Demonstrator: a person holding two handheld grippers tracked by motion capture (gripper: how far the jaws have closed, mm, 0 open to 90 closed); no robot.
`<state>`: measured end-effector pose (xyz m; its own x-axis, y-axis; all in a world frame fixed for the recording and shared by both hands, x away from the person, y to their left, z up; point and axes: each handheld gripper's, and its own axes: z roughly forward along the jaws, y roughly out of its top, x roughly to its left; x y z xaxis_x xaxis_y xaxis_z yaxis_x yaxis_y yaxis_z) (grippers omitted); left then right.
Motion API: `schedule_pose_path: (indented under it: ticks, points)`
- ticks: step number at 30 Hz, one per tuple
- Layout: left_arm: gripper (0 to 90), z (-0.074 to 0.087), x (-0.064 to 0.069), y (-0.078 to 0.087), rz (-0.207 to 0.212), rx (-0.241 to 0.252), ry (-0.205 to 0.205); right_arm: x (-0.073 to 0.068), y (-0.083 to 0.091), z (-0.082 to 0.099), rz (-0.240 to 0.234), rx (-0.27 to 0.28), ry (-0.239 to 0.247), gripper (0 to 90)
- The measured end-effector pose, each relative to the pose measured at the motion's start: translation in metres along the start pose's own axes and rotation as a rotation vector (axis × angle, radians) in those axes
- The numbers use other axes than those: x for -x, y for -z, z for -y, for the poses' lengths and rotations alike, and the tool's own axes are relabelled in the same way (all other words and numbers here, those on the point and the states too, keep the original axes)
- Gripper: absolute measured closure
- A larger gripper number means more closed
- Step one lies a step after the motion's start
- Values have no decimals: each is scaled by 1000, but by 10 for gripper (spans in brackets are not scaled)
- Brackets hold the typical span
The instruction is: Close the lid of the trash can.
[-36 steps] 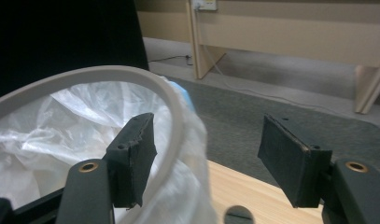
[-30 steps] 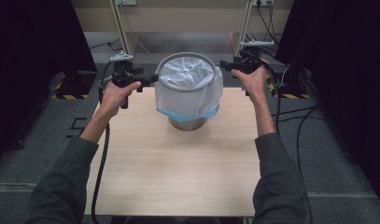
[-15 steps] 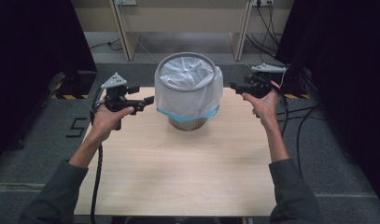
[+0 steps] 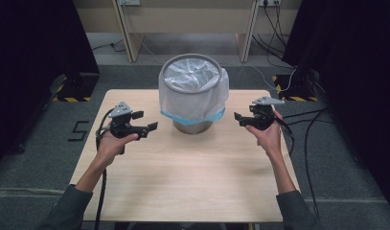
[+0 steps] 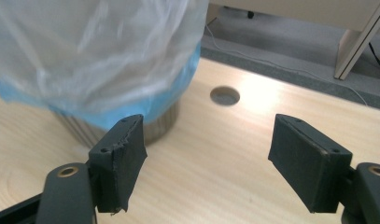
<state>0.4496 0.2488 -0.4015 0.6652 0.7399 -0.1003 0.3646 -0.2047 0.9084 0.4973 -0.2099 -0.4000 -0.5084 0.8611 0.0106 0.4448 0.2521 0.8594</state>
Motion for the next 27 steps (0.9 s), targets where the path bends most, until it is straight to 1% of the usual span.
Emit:
schedule_pose_path:
  ticks: [2, 5, 8, 10, 11, 13, 16, 18, 25, 27]
  points:
    - [183, 10, 0, -2, -7, -15, 0, -3, -1, 8, 3, -10, 8, 268]
    - [185, 26, 0, -6, -11, -41, 1, -8, -2, 20, 3, -24, 7, 268]
    - [189, 41, 0, -9, -9, -65, 5, -13, -3, 32, 12, -37, 22, 267]
    - [189, 50, 0, -11, -14, -83, -1, -15, -4, 40, 17, -54, 34, 265]
    - [190, 55, 0, -11, -16, -90, -3, -15, -4, 44, 18, -58, 34, 264]
    - [190, 63, -1, -11, -12, -98, 6, -16, -5, 50, 15, -63, 22, 264]
    - [197, 75, -2, -13, -2, -121, 19, -18, -7, 60, 19, -78, 20, 264]
    - [197, 83, -3, -15, -3, -137, 24, -20, -8, 66, 20, -90, 22, 264]
    - [207, 108, -4, -20, -17, -211, 14, -28, -12, 86, 19, -129, 29, 257]
    - [208, 115, -5, -20, -17, -233, 12, -32, -13, 93, 6, -141, 23, 256]
